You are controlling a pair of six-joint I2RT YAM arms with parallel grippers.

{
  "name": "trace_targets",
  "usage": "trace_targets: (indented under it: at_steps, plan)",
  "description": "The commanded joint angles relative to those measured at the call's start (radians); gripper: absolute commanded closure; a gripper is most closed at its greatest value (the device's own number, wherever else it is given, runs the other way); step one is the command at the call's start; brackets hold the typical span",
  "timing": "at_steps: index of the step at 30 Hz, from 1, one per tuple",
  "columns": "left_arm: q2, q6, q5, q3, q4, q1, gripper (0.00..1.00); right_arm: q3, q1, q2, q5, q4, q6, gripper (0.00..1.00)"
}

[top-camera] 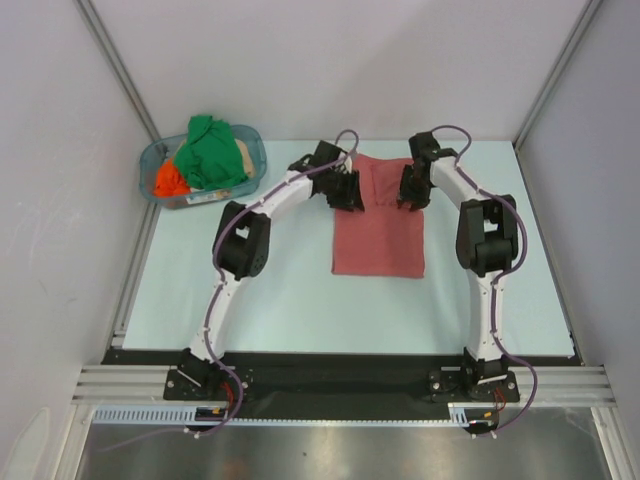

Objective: Fold and stack the t-shirts
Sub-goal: Fold the tshirt

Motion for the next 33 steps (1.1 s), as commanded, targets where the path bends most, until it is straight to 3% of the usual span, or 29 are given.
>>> trace_targets:
  at_steps: [1,3,6,7,9,10,12,13,15,16,18,19,20,24,28,33]
  plan:
    - [0.049,0.073,-0.080,0.188,-0.092,0.085,0.53,0.141,-0.051,0.041,0.043,-0.069,-0.043,0.57]
    - [0.020,0.076,-0.080,0.213,-0.172,0.107,0.51,0.155,-0.071,0.016,0.036,-0.115,-0.051,0.55]
    - [-0.202,0.096,-0.066,0.022,-0.134,0.082,0.44,0.058,-0.094,-0.134,-0.020,-0.146,-0.037,0.43]
    - [-0.268,0.076,-0.075,-0.133,-0.108,0.078,0.41,-0.037,-0.105,-0.178,-0.067,-0.148,-0.026,0.36]
    - [-0.467,0.009,-0.075,-0.298,-0.018,0.078,0.31,-0.168,-0.136,-0.324,-0.136,-0.128,0.016,0.31]
    - [-0.538,-0.081,-0.067,-0.454,0.016,0.079,0.29,-0.305,-0.145,-0.370,-0.199,-0.093,0.036,0.29]
    - [-0.707,-0.180,-0.021,-0.617,0.155,0.078,0.26,-0.438,-0.162,-0.520,-0.250,-0.041,0.101,0.27]
    - [-0.757,-0.309,-0.011,-0.778,0.210,0.078,0.25,-0.569,-0.163,-0.571,-0.302,0.016,0.127,0.25]
    - [-0.893,-0.459,-0.001,-0.941,0.404,0.073,0.26,-0.697,-0.163,-0.705,-0.358,0.131,0.197,0.23]
    - [-0.932,-0.607,-0.009,-1.097,0.482,0.068,0.26,-0.761,-0.163,-0.750,-0.410,0.182,0.283,0.19]
    - [-1.003,-0.752,-0.069,-1.234,0.698,0.047,0.25,-0.971,-0.163,-0.845,-0.441,0.307,0.409,0.14]
    - [-1.047,-0.886,-0.095,-1.350,0.764,0.036,0.25,-1.039,-0.157,-0.932,-0.443,0.446,0.531,0.12]
    - [-1.060,-0.944,-0.128,-1.400,0.892,0.025,0.25,-1.172,-0.151,-0.980,-0.426,0.505,0.584,0.11]
    - [-1.039,-1.088,-0.303,-1.502,1.021,-0.060,0.25,-1.405,-0.111,-1.142,-0.310,0.751,0.782,0.11]
    - [-0.939,-1.174,-0.391,-1.508,1.140,-0.120,0.30,-1.523,-0.080,-1.211,-0.161,0.865,0.834,0.20]
    - [-0.798,-1.291,-0.434,-1.535,1.234,-0.186,0.37,-1.625,-0.068,-1.208,-0.098,0.972,0.938,0.31]
